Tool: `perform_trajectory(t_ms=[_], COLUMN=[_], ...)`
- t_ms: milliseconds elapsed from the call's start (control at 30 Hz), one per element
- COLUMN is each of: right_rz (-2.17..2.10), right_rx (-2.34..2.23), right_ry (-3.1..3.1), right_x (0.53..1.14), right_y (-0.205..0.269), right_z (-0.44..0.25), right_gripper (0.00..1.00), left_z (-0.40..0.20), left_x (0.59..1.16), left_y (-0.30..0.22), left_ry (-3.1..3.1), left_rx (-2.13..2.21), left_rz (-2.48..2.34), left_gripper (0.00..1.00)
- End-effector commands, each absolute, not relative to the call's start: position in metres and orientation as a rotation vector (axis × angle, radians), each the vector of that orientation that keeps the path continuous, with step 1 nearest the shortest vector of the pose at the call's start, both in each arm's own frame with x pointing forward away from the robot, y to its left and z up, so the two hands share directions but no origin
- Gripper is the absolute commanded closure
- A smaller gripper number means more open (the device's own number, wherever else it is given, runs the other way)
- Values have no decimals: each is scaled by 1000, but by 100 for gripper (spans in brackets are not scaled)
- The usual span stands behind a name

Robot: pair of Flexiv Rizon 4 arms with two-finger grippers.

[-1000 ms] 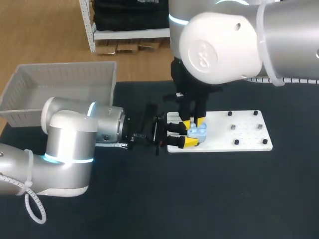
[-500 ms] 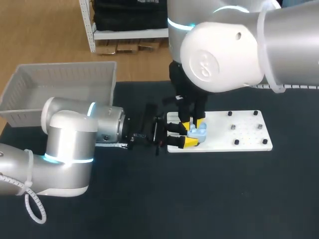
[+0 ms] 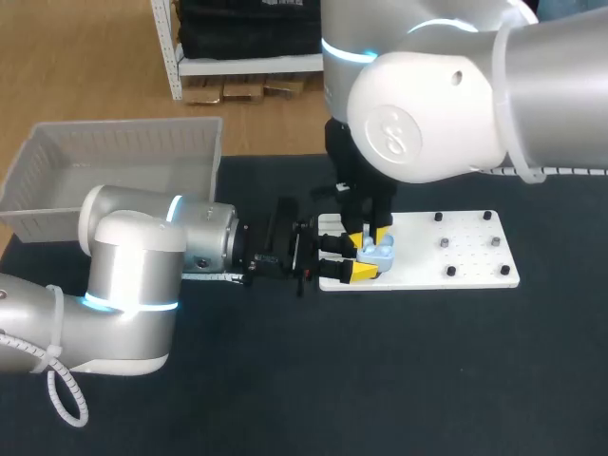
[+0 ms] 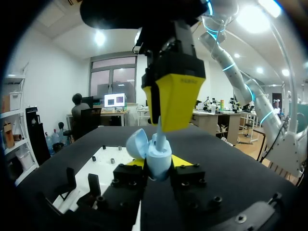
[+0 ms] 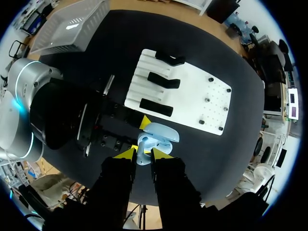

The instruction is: Pick up each earbud case from the left stands, insert the matching earbuds, close the lid, and place the case in the box.

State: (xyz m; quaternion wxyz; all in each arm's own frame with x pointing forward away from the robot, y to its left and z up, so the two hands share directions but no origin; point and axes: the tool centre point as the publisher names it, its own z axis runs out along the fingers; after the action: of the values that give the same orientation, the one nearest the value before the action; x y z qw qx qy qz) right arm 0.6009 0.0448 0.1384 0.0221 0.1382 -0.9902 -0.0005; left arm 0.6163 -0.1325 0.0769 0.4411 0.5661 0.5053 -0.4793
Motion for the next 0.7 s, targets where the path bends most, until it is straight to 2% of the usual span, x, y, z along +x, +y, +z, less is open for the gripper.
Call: perform_trajectory(t_ms=[33, 700], right_rz=[-5, 2], right_rx=[423, 413], right_ry=[-3079, -3077], right_x=[598, 600], right_y=[41, 40], right_z=[138, 136], right_gripper=[100, 100], left_z=[76, 76], left_x=[616, 616], left_y=[-133, -133], left_ry=[1253, 1253], left_rx=[1405, 1405], left_rz=[-1190, -1190], left_gripper=[100, 100])
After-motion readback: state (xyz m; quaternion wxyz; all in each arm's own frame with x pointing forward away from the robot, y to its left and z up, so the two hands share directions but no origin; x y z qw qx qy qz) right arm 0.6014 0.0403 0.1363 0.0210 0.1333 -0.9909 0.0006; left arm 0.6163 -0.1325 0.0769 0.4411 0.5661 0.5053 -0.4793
